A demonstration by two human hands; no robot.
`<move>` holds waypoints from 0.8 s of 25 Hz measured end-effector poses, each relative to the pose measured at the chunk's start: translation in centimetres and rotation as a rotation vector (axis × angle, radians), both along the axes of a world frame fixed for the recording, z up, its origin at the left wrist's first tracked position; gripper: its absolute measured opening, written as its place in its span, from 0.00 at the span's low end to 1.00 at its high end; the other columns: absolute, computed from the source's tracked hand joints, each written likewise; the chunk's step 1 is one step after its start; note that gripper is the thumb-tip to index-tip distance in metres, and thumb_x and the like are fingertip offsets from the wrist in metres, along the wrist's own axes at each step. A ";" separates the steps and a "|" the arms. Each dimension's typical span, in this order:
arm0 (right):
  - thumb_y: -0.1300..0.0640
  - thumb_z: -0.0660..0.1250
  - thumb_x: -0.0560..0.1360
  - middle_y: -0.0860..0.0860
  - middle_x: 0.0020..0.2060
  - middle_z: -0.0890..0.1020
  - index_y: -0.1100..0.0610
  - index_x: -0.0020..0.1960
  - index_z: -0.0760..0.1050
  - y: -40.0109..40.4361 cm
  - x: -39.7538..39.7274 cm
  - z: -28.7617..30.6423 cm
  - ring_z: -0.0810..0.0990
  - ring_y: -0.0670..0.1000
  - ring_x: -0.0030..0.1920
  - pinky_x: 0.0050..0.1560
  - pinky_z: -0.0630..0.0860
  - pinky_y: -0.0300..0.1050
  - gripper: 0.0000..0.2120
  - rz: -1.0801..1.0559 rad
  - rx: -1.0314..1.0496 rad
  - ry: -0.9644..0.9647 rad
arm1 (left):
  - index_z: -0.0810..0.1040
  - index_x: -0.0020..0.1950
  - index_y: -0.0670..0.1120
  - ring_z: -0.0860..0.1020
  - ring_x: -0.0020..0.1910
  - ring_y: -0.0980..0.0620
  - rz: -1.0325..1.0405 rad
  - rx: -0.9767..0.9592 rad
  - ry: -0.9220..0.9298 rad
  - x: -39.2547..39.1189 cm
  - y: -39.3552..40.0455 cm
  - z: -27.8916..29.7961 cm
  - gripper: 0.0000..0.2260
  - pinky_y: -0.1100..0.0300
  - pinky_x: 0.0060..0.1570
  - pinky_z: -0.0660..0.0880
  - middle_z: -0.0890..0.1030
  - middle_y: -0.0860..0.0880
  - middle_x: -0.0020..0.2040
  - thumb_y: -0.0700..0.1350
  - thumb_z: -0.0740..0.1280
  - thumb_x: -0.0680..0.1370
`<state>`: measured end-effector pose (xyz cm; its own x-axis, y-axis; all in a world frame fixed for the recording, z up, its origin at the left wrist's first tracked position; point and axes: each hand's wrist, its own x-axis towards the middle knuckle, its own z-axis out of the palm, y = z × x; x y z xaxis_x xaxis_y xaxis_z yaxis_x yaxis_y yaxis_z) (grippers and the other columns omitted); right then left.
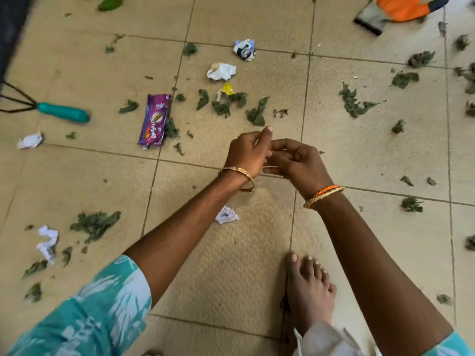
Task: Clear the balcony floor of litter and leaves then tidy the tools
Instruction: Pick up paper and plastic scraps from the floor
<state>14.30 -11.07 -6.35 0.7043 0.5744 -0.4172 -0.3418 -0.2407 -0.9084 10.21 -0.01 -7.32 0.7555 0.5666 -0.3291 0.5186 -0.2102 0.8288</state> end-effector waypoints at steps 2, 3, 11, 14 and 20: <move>0.67 0.67 0.73 0.52 0.36 0.82 0.57 0.44 0.80 0.6 -2.5 -1.2 0.81 0.48 0.35 0.41 0.79 0.43 0.07 0.095 -0.145 -0.278 | 0.70 0.28 0.46 0.75 0.29 0.51 0.160 0.032 0.075 -1.7 1.6 -0.8 0.19 0.60 0.32 0.68 0.75 0.47 0.27 0.48 0.62 0.79; 0.66 0.68 0.71 0.52 0.36 0.82 0.57 0.43 0.81 0.8 -3.7 -1.8 0.81 0.49 0.34 0.40 0.78 0.43 0.06 0.172 -0.194 -0.419 | 0.69 0.27 0.45 0.75 0.32 0.47 0.248 0.022 0.125 -2.6 2.8 -1.1 0.19 0.58 0.34 0.67 0.76 0.44 0.28 0.47 0.63 0.78; 0.65 0.69 0.69 0.62 0.42 0.77 0.65 0.46 0.80 2.9 -10.7 -5.9 0.78 0.64 0.42 0.36 0.76 0.50 0.07 0.686 -0.342 -0.952 | 0.70 0.32 0.44 0.65 0.14 0.57 0.581 -0.480 0.115 -8.3 7.6 -1.1 0.16 0.71 0.17 0.59 0.71 0.51 0.19 0.45 0.63 0.79; 0.63 0.64 0.74 0.60 0.43 0.81 0.61 0.50 0.81 4.0 -9.7 -5.2 0.80 0.61 0.43 0.42 0.77 0.48 0.09 0.643 -0.325 -0.869 | 0.72 0.39 0.43 0.74 0.17 0.56 0.564 -0.597 0.045 -10.9 8.6 -0.6 0.13 0.70 0.18 0.68 0.79 0.49 0.24 0.45 0.59 0.82; 0.57 0.71 0.72 0.52 0.36 0.81 0.58 0.43 0.82 9.6 -7.1 -1.8 0.76 0.48 0.35 0.37 0.69 0.39 0.04 0.413 -0.207 -0.524 | 0.76 0.55 0.40 0.83 0.41 0.46 0.511 -0.863 -0.143 -15.0 10.2 -0.2 0.12 0.55 0.46 0.81 0.80 0.38 0.51 0.45 0.55 0.83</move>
